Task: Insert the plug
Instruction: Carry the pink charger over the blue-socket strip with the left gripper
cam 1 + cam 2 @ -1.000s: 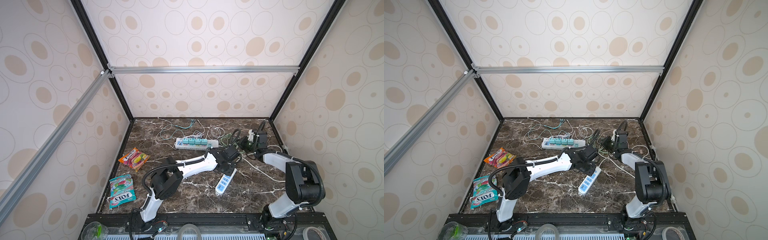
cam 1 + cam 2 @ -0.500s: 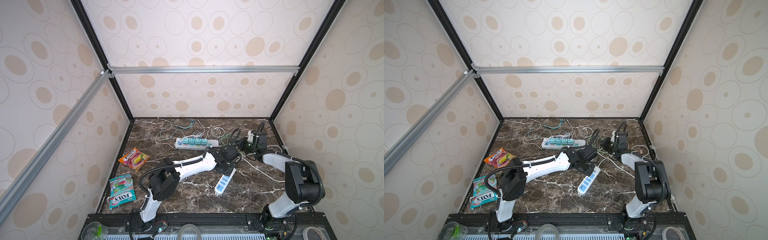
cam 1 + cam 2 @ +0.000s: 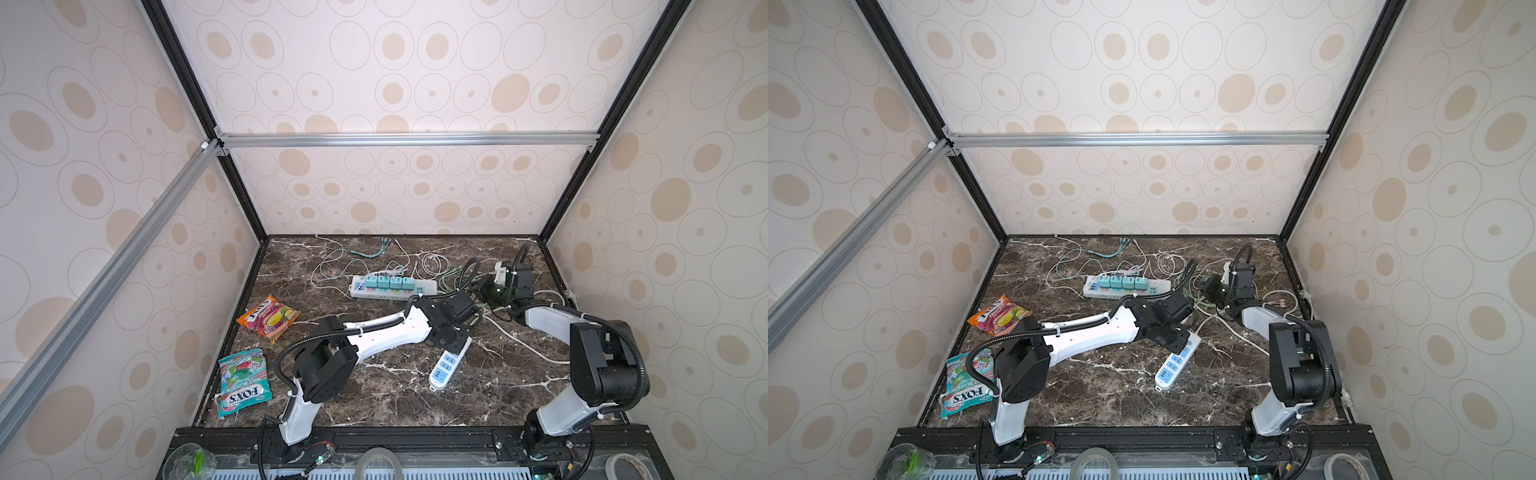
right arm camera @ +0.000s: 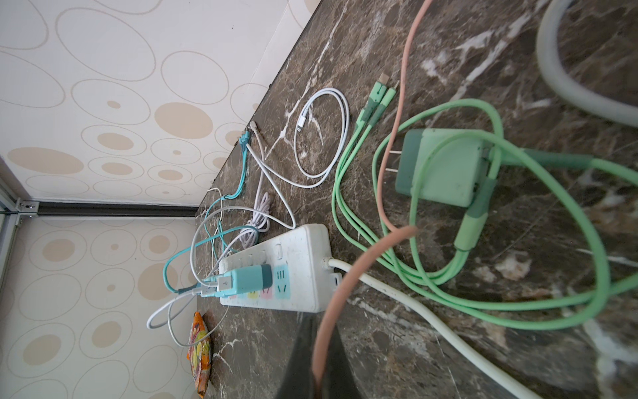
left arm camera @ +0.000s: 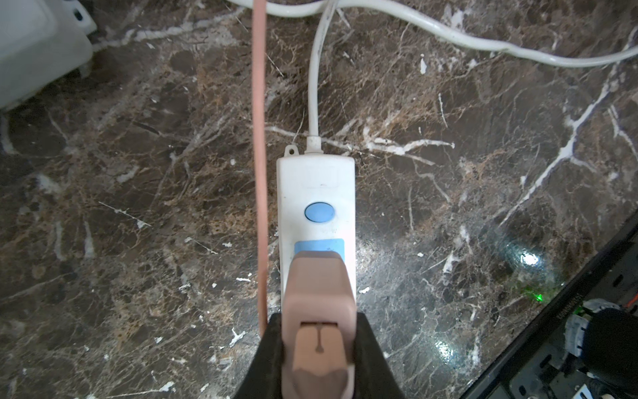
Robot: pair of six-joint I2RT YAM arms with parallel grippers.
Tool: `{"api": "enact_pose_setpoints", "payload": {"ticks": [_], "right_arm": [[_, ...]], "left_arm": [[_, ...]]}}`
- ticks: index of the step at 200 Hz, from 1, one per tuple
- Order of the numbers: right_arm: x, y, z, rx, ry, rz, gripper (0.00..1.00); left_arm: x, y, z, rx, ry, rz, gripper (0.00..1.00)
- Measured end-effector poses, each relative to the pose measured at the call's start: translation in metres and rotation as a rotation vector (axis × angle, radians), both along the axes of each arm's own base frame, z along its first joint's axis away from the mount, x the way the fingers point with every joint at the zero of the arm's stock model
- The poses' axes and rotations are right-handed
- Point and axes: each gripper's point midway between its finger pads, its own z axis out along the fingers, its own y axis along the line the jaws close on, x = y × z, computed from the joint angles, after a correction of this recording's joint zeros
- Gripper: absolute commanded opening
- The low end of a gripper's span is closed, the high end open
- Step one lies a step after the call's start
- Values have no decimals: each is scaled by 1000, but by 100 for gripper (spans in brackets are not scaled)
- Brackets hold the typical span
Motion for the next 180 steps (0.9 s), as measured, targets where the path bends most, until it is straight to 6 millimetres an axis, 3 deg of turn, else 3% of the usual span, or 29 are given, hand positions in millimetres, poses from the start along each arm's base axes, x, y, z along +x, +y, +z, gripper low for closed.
{"api": "enact_pose_setpoints", "payload": {"ticks": [180], "right_arm": [[-2,0,-9,-2,25,0,4]], "left_arm": [[0,0,-31,72,-1,-2,0]]}}
